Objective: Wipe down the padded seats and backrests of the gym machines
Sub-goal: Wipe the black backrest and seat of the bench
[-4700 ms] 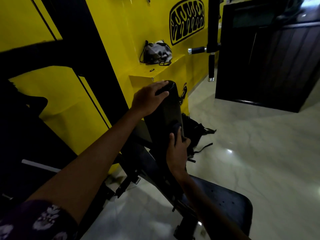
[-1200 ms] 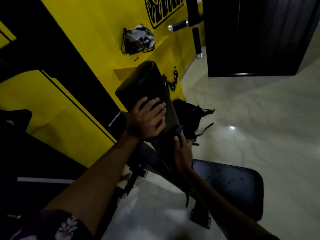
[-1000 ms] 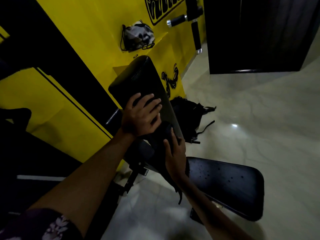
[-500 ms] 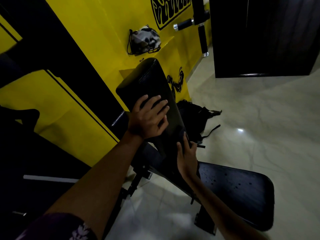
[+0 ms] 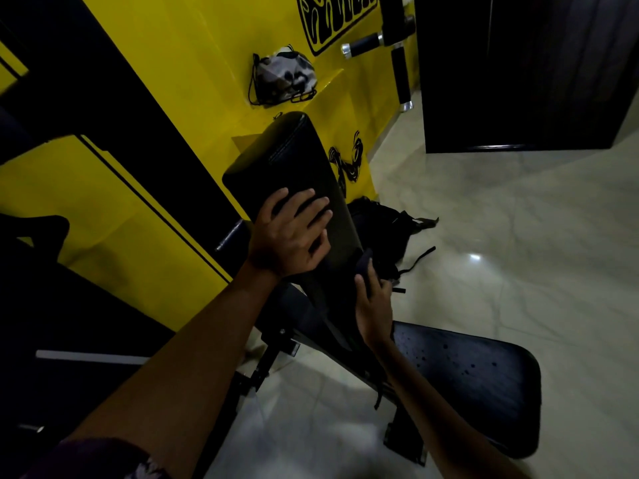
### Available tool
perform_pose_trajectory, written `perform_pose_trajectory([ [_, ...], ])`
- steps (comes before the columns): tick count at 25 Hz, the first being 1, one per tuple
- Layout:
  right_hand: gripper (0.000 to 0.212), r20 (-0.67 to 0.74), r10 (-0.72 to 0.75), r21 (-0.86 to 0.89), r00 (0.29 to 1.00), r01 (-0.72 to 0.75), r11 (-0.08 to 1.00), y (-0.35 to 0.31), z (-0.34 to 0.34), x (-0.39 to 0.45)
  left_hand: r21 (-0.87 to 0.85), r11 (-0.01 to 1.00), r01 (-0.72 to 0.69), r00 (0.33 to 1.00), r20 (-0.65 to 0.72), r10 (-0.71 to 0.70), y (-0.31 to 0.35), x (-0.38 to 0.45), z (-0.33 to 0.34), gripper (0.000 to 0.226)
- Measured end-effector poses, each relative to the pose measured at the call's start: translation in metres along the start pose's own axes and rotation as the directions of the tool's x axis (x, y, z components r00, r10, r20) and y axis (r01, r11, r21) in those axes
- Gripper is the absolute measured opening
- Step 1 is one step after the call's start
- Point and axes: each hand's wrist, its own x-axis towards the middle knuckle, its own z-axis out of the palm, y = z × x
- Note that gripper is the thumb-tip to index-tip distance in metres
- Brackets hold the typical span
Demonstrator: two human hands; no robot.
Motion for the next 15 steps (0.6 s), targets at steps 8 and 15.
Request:
perform_pose_trajectory([
  [8,0.057,-0.071,-0.179,0.032,0.981,0.182,0.983,-0.013,0.012,-0.026,0.004,1.0,-0.017,1.0,-0.003,0.017,-0.001,-0.002,0.003,0.028],
  [15,0.051,-0.053,0.165,0.124,0.985,-0.157,0.98,-0.004,0.016,0.008,0.026,0.999,-0.021,1.0,0.023,0.02,-0.001,-0.002,0.003,0.029],
])
